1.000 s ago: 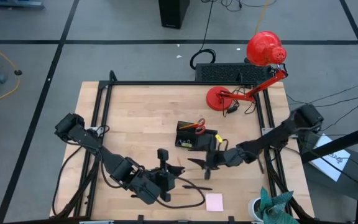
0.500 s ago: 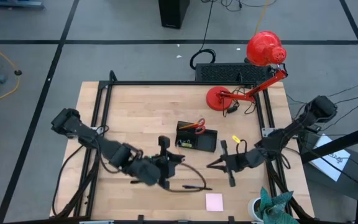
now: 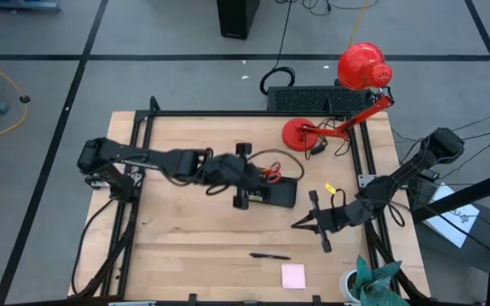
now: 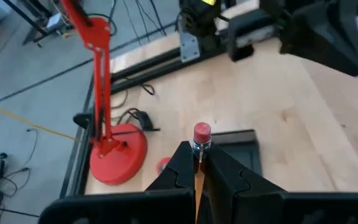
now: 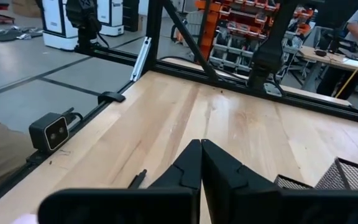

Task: Pick and place office supplies into organizer
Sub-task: Put the right yellow pencil into the black desk organizer

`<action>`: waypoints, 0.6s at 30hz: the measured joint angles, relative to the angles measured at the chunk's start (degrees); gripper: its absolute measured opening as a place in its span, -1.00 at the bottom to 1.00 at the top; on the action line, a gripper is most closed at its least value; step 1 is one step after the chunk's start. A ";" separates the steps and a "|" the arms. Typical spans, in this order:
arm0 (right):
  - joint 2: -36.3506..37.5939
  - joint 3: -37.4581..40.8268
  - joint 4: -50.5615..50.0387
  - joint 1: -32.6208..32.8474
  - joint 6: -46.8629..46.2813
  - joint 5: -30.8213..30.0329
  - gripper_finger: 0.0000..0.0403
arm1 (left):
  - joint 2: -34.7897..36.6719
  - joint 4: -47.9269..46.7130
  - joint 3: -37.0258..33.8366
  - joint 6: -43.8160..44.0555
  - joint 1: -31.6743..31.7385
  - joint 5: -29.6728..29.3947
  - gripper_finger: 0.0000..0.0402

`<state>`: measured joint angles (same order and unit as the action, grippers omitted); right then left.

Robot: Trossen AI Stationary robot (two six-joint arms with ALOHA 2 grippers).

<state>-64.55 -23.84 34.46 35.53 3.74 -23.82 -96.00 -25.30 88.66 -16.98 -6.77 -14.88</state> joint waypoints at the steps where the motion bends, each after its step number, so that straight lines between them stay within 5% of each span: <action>1: 0.26 0.30 0.00 -0.18 -0.04 -0.02 -1.00 | -0.05 0.37 0.02 -0.33 1.06 0.85 -0.95; 11: 0.30 1.84 0.40 -1.67 -2.89 -0.13 -1.00 | -5.08 -1.46 0.04 -0.50 8.59 11.70 -0.95; 18: 0.30 1.84 1.17 -1.84 -3.08 -0.11 -1.00 | -9.45 -5.02 0.02 -0.92 10.25 12.18 -0.95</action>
<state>-64.25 -22.00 35.63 33.69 0.67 -23.92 -105.45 -30.32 88.68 -17.89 3.48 -2.70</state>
